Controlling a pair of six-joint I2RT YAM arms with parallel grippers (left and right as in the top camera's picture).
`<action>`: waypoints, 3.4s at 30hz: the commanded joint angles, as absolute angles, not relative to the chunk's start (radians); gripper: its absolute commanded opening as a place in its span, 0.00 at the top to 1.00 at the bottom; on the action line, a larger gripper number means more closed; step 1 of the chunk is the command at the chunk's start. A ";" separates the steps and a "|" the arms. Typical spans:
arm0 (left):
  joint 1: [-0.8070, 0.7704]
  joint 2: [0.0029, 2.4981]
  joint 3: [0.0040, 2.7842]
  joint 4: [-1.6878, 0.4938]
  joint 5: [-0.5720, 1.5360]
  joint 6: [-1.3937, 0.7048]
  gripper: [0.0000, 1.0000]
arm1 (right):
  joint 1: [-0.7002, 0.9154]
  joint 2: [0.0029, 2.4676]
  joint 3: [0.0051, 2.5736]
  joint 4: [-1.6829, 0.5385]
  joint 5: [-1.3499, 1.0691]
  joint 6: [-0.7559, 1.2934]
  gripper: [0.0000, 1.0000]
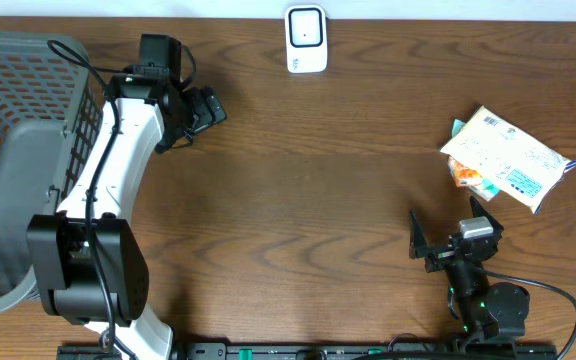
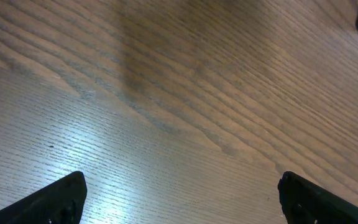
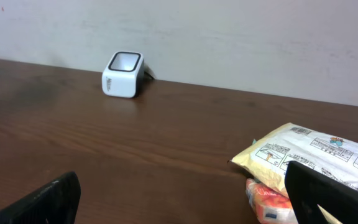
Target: Scan the item barcode
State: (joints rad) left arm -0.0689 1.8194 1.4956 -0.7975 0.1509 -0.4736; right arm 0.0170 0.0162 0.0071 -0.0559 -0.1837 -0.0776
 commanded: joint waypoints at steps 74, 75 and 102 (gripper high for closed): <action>-0.007 0.000 0.004 -0.070 0.033 0.250 0.02 | 0.007 0.006 0.006 -0.060 -0.186 -0.072 0.01; -0.006 0.001 0.004 -0.066 0.032 0.250 0.02 | 0.007 0.006 0.006 -0.060 -0.186 -0.072 0.01; -0.004 0.006 0.004 -0.069 0.033 0.250 0.03 | 0.007 0.006 0.006 -0.060 -0.186 -0.072 0.01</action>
